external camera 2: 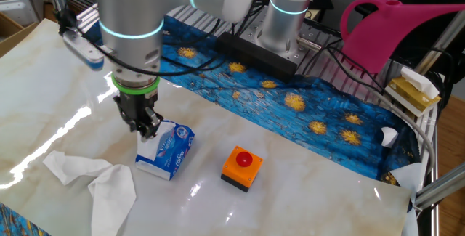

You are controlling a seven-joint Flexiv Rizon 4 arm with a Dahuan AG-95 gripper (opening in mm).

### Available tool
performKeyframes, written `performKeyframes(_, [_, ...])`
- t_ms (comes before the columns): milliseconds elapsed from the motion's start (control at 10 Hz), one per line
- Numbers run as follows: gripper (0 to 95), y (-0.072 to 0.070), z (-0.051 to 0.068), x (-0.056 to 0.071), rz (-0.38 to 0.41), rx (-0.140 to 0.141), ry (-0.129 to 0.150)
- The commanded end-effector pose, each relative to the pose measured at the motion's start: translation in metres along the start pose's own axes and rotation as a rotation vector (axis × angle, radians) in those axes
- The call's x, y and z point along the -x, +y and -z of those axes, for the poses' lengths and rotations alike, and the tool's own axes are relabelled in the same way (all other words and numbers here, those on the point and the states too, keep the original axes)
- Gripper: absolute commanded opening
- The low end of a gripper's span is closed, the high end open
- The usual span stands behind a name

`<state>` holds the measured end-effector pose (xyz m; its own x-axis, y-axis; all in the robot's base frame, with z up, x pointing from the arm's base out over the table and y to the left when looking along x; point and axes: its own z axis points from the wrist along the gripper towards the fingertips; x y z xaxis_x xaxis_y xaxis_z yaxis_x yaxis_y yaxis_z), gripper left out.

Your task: Pull out a napkin

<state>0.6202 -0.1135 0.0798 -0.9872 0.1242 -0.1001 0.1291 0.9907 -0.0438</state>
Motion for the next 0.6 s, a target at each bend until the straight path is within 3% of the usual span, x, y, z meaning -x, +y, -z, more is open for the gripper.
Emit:
performKeyframes(100, [95.0,-0.006,-0.007,0.004,0.048,-0.006,0.051])
performKeyframes(300, [95.0,-0.010,-0.020,0.006,0.043,0.012,0.047])
performKeyframes(500, [95.0,-0.010,-0.034,0.006,0.004,0.058,0.048])
performKeyframes(600, [95.0,-0.009,-0.037,0.006,0.002,0.059,0.047])
